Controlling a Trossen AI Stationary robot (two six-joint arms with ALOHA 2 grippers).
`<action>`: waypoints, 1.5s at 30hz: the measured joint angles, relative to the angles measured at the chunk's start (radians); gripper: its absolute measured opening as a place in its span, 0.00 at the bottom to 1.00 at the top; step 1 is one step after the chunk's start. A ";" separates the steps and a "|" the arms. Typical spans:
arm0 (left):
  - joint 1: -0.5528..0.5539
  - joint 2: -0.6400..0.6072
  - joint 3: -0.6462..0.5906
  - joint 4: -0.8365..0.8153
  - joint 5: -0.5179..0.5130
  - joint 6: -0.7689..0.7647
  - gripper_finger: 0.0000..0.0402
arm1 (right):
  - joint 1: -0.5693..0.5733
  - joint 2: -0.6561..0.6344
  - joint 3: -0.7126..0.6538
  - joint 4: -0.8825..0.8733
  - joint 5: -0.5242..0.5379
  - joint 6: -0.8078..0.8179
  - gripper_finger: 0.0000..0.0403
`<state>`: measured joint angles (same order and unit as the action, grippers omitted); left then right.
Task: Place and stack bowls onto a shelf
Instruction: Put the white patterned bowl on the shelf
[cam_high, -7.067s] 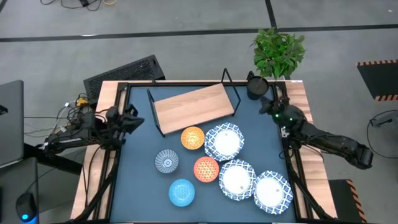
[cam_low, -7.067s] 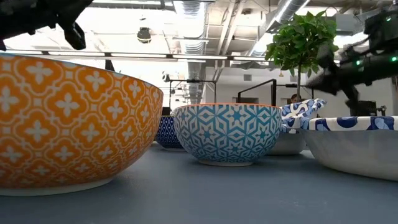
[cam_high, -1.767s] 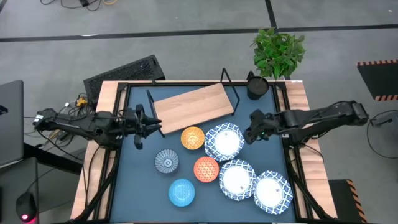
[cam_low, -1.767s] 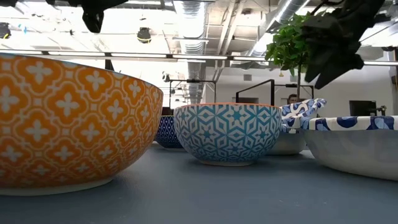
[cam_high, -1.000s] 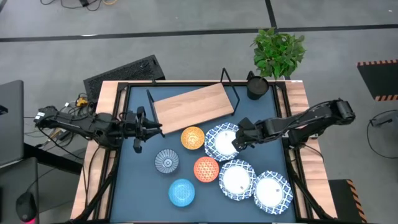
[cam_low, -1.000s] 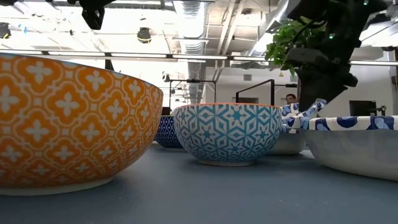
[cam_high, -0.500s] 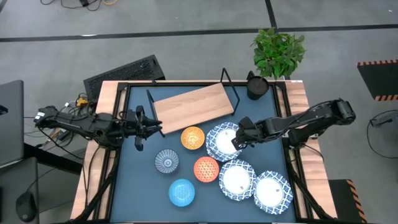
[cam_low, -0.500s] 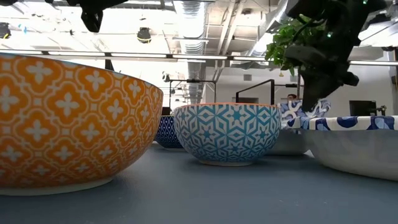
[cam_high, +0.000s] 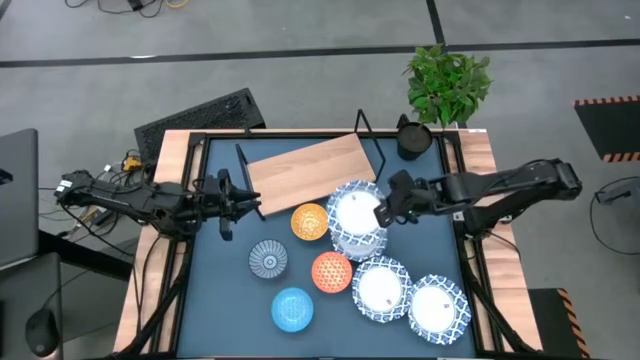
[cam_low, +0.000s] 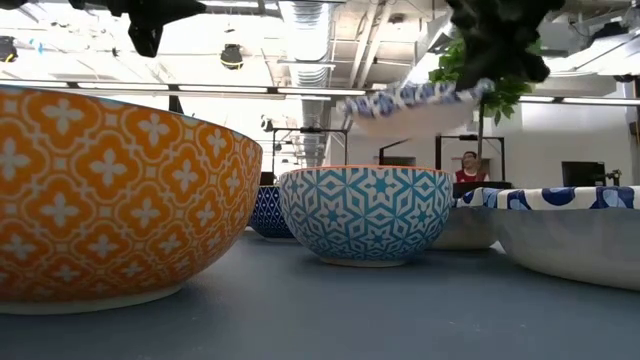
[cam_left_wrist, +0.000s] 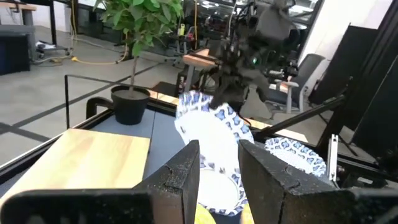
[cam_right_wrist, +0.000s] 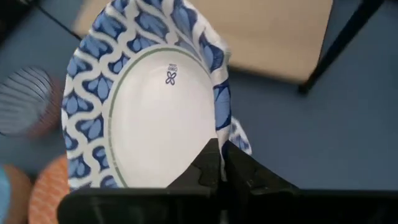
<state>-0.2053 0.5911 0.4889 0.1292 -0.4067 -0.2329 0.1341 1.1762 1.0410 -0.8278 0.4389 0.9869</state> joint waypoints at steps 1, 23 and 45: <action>0.000 0.000 0.000 -0.004 0.000 0.000 0.24 | -0.001 -0.006 0.009 0.013 0.018 -0.002 0.07; 0.000 0.000 0.000 -0.014 -0.001 -0.067 0.24 | -0.324 0.181 0.030 0.787 -0.209 -0.307 0.07; 0.003 0.000 0.000 -0.068 -0.022 -0.086 0.24 | -0.485 0.720 0.357 0.875 -0.435 -0.256 0.07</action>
<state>-0.2028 0.5907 0.4885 0.0608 -0.4286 -0.3191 -0.3504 1.8963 1.3980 0.0469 0.0040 0.7312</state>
